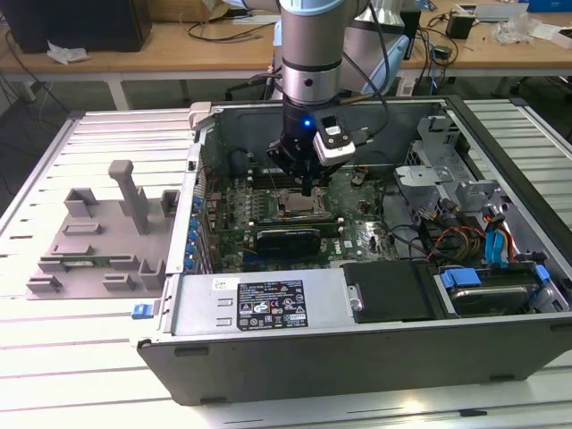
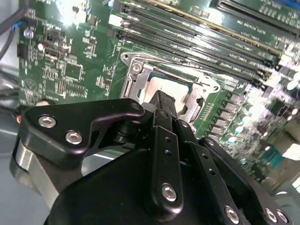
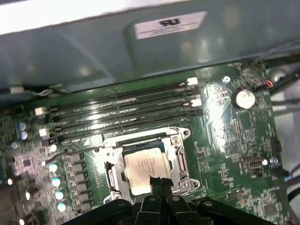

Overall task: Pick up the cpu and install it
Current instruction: 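Close the cpu cover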

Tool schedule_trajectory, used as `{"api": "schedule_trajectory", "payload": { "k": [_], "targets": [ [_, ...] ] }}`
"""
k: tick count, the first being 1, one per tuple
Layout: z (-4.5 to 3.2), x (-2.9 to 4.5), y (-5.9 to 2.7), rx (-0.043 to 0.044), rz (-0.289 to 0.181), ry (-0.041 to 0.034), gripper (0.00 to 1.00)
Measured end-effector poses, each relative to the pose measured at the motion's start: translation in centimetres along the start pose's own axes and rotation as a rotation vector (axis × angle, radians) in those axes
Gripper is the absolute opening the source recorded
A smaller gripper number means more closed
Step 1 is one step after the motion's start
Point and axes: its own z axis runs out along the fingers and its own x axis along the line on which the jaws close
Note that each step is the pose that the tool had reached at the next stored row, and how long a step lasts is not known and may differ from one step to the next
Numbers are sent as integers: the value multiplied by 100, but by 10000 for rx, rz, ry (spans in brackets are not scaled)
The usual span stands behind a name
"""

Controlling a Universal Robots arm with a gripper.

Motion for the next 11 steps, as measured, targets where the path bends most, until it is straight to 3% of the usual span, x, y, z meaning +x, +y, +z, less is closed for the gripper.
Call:
{"api": "schedule_trajectory", "payload": {
  "k": [3, 5, 11],
  "targets": [
    [3, 2, -1, -3, -628, -11, 11],
    [17, 40, -7, -5, -780, -13, 11],
    [49, 120, -25, -8, -802, -13, 11]
  ]
}}
